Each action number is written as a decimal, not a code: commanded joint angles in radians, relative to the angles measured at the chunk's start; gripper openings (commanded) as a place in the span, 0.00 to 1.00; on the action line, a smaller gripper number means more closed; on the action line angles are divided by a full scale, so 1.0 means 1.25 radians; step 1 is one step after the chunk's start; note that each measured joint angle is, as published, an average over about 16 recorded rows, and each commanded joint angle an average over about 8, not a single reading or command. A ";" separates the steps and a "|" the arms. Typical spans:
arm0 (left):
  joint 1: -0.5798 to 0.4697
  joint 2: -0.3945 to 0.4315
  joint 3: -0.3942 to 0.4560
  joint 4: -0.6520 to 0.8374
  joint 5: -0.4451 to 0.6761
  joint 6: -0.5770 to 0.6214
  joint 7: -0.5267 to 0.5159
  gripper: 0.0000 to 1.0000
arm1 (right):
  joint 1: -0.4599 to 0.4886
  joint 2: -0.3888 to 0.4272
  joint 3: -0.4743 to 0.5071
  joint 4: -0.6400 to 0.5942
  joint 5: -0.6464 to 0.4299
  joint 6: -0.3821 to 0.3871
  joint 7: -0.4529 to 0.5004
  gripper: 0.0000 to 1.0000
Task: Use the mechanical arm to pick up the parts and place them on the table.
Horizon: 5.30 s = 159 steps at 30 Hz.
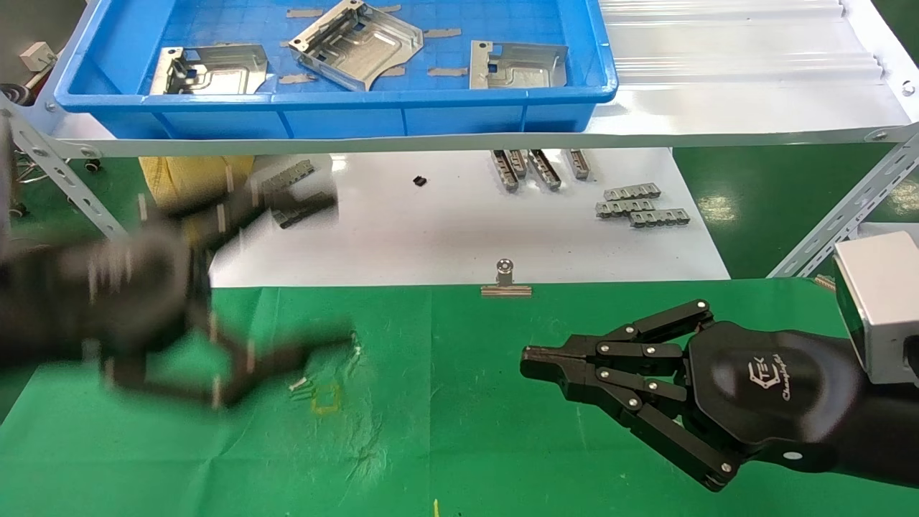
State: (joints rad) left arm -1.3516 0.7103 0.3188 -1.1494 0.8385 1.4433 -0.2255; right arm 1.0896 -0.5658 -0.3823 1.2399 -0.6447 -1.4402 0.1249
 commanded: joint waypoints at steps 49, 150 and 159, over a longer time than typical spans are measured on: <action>-0.568 0.450 0.208 0.908 0.442 -0.481 0.152 0.00 | 0.000 0.000 0.000 0.000 0.000 0.000 0.000 1.00; -0.263 0.243 0.418 0.819 0.280 -0.029 0.891 1.00 | 0.000 0.000 0.000 0.000 0.000 0.000 0.000 1.00; -0.284 0.238 0.402 0.879 0.254 0.053 0.860 1.00 | 0.000 0.000 0.000 0.000 0.000 0.000 0.000 1.00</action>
State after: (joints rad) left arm -1.7014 1.0055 0.8176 -0.0532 1.1498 1.5044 0.8315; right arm 1.0897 -0.5657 -0.3826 1.2399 -0.6445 -1.4401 0.1248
